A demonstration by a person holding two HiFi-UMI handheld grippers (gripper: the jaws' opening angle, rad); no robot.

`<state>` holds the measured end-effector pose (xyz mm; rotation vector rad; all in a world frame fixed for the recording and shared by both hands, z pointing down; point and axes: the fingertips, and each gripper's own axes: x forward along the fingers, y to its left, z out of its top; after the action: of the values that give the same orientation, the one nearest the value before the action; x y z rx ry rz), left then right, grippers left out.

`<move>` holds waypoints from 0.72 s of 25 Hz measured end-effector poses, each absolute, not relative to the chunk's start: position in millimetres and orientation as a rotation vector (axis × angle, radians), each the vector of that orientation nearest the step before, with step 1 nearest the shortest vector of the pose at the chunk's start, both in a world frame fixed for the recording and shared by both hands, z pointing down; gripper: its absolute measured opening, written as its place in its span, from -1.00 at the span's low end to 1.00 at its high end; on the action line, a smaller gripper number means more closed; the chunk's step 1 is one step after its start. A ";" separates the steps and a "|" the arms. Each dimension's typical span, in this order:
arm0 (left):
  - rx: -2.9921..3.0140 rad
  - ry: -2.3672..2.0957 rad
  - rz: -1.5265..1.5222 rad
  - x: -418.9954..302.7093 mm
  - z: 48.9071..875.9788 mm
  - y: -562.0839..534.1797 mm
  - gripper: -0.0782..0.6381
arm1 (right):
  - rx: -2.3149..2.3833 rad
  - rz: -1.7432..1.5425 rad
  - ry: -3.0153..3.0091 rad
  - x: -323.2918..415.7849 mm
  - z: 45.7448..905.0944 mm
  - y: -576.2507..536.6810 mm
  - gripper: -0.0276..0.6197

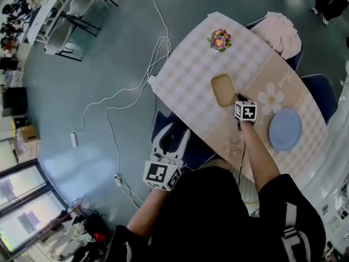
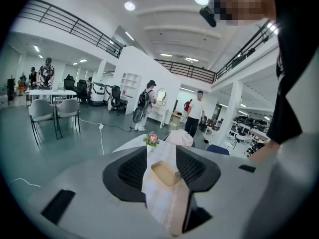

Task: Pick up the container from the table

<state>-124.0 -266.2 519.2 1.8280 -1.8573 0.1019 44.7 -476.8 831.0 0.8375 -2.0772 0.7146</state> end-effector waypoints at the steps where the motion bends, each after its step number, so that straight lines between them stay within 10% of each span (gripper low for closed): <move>1: 1.823 -1.853 0.093 -126.7 519.3 -263.9 -0.32 | 0.844 0.727 -2.083 44.4 829.8 -474.5 -0.87; 18: 2.139 -1.682 -0.058 -144.0 463.0 -213.4 -0.66 | 1.049 0.560 -2.401 14.7 625.5 -371.5 -0.87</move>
<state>-144.0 -213.4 463.0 2.1387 -1.6822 -0.0583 14.7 -371.5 625.5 1.0494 -2.4009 0.5602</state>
